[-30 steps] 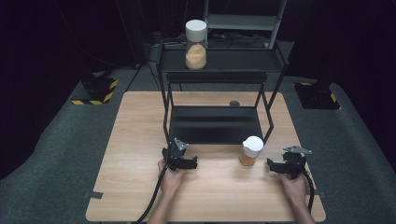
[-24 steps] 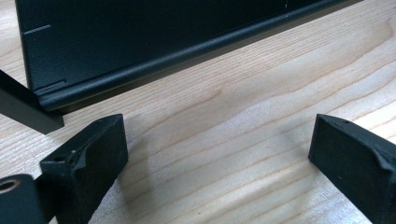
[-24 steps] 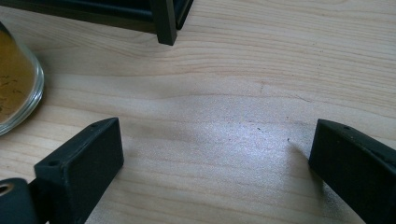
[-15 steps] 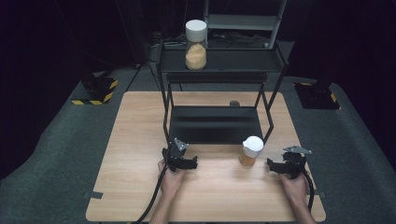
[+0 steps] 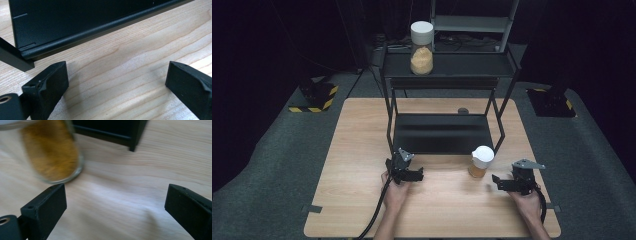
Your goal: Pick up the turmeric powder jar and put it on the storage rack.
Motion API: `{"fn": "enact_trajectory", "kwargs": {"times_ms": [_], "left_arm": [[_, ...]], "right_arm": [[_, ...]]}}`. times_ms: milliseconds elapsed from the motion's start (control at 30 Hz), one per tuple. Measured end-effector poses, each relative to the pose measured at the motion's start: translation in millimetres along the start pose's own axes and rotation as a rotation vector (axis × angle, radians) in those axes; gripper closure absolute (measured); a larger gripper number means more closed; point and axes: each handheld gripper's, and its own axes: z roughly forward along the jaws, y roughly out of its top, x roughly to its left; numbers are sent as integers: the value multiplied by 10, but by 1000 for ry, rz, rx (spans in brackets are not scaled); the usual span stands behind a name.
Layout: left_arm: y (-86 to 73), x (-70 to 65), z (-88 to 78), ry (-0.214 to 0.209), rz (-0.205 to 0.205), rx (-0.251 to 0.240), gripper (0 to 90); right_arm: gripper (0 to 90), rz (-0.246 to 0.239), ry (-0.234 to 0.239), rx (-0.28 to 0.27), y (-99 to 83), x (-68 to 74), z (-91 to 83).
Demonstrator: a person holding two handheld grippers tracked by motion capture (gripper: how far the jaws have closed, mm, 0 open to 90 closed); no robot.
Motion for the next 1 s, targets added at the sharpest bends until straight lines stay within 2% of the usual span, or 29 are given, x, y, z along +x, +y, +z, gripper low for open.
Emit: {"fn": "enact_trajectory", "kwargs": {"times_ms": [33,133,233,433,767,1000], "left_arm": [[-2,1,1,-1,0,-1,46],[-2,1,1,-1,0,-1,46],[0,0,0,0,0,0,46],[-2,1,0,0,0,-1,46],[-1,1,0,0,1,0,46],[0,1,0,0,1,0,46]], "right_arm": [[33,-14,26,-4,0,22,1],[32,-28,46,-12,4,52,2],[35,-36,93,-40,24,70,7],[48,-56,122,-64,101,135,62],[84,-47,126,-107,129,232,172],[116,-45,106,-132,154,299,212]]}}
